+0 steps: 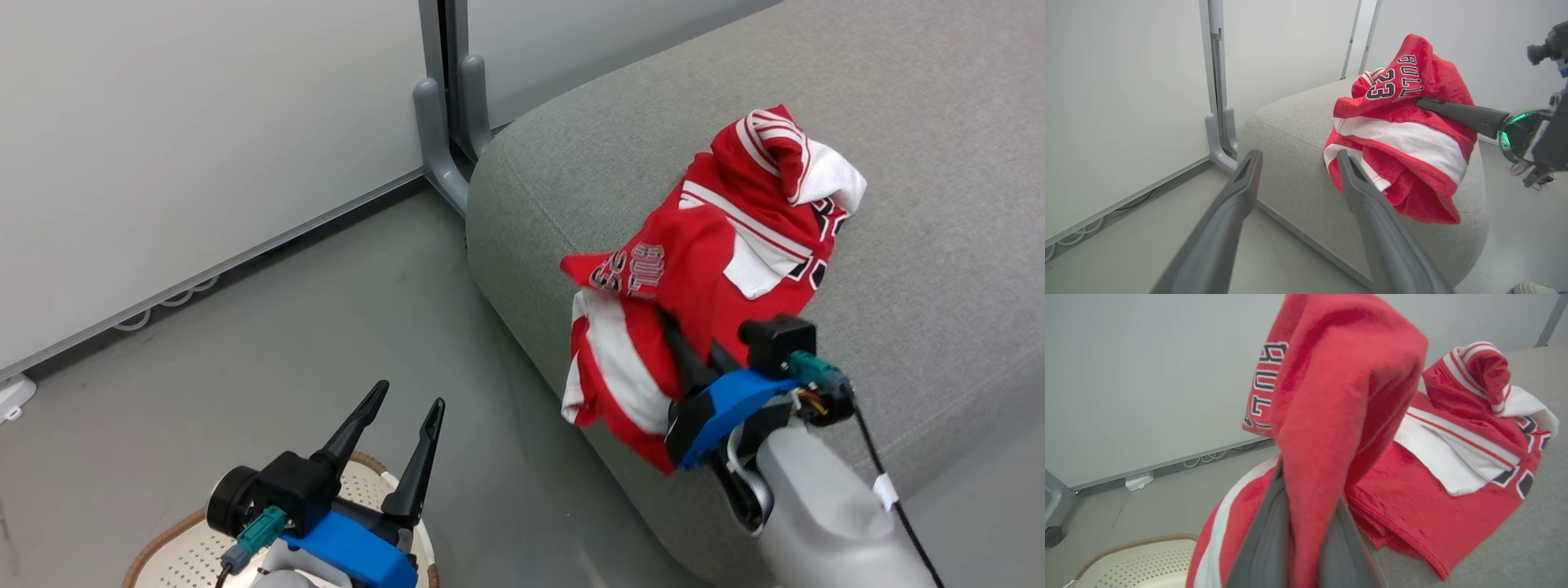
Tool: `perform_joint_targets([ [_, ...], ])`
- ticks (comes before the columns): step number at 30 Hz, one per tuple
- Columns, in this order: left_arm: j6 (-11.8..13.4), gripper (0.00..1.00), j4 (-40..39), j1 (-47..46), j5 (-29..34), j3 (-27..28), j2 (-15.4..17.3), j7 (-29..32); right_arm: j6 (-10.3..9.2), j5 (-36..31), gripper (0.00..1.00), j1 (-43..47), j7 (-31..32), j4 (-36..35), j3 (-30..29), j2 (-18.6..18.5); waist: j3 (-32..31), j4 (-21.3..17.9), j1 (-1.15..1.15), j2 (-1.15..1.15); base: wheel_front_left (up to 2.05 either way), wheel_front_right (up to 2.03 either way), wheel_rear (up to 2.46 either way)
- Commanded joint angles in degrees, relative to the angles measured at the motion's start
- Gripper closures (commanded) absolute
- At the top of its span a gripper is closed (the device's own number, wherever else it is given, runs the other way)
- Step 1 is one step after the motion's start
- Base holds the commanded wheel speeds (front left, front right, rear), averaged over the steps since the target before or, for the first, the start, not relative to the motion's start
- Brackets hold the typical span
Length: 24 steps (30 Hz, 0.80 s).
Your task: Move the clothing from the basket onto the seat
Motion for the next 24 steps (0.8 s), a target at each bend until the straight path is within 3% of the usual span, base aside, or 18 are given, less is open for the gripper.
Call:
perform_joint_targets([
  [1,-0.1,0.0,-0.2,-0.9,0.2,0.0,0.6,-0.2,-0.06,-0.4,1.0,-2.5,0.0,0.4,-1.9,-0.1,0.7,0.7,0.0,0.0,0.0,0.0,0.0],
  [6,-0.1,0.0,-0.5,-2.8,0.5,-1.9,1.3,-0.2,-0.05,-1.0,1.0,-9.8,2.0,1.7,-10.6,-3.9,3.5,3.6,0.0,0.0,0.0,0.0,0.0],
  [8,-0.1,0.0,-1.0,-5.2,0.6,-3.1,2.2,-0.2,-0.06,0.6,1.0,-16.0,4.4,1.1,-16.7,-8.3,6.9,6.1,0.0,0.0,0.0,0.0,0.0],
  [13,-0.1,0.0,-1.9,-8.0,0.6,-4.4,3.2,-0.2,-0.05,1.8,1.0,-21.5,6.4,-0.1,-22.4,-13.7,10.8,9.0,0.0,0.0,0.0,0.0,0.0],
  [14,-0.1,0.0,-2.5,-9.2,0.7,-4.6,4.0,-0.2,-0.05,1.8,1.0,-23.6,7.4,-0.8,-24.9,-16.5,12.8,10.2,0.0,0.0,0.0,0.0,0.0],
  [24,-0.1,0.0,-7.6,-14.4,2.2,-7.2,7.2,-0.2,-0.05,0.5,1.0,-26.2,7.1,-4.5,-36.4,-24.4,23.1,15.0,0.0,0.0,0.0,0.0,0.0],
])
